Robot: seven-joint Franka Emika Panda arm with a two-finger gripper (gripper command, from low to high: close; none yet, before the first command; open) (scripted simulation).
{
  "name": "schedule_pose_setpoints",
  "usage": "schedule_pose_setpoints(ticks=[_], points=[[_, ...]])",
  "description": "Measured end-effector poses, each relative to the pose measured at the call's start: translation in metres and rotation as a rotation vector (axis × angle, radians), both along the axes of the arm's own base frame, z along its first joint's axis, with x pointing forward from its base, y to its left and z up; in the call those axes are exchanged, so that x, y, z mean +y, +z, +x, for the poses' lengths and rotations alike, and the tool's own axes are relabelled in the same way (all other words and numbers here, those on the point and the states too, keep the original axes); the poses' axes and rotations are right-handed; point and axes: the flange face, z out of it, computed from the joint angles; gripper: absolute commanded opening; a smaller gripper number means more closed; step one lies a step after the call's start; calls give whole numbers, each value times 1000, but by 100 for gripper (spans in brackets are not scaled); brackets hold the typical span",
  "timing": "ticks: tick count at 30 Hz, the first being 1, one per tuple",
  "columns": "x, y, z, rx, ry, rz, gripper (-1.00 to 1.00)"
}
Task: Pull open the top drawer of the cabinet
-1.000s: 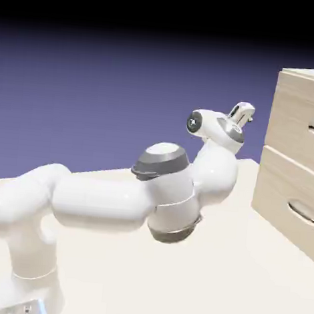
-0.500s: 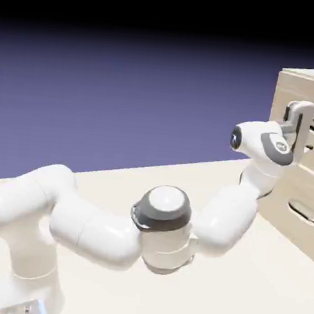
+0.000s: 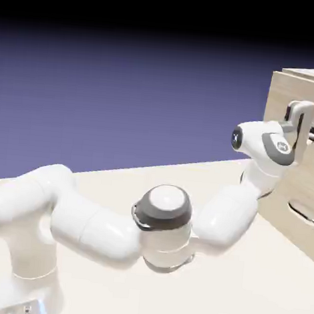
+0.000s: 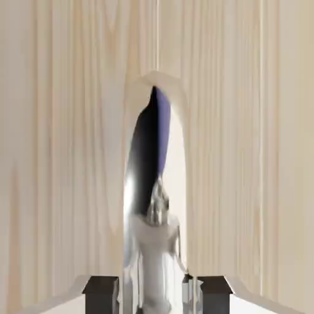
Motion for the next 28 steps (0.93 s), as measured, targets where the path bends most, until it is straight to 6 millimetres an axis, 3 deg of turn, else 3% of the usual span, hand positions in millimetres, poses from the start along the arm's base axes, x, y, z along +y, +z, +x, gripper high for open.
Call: schedule_pose_setpoints(ticks=[13, 25, 26, 28], points=[[-1, 0, -105, 2, -1, 3, -100], [0, 0, -228, -1, -1, 1, -100], [0, 0, -230, -1, -1, 1, 100], [0, 0, -230, 1, 0, 0, 100]])
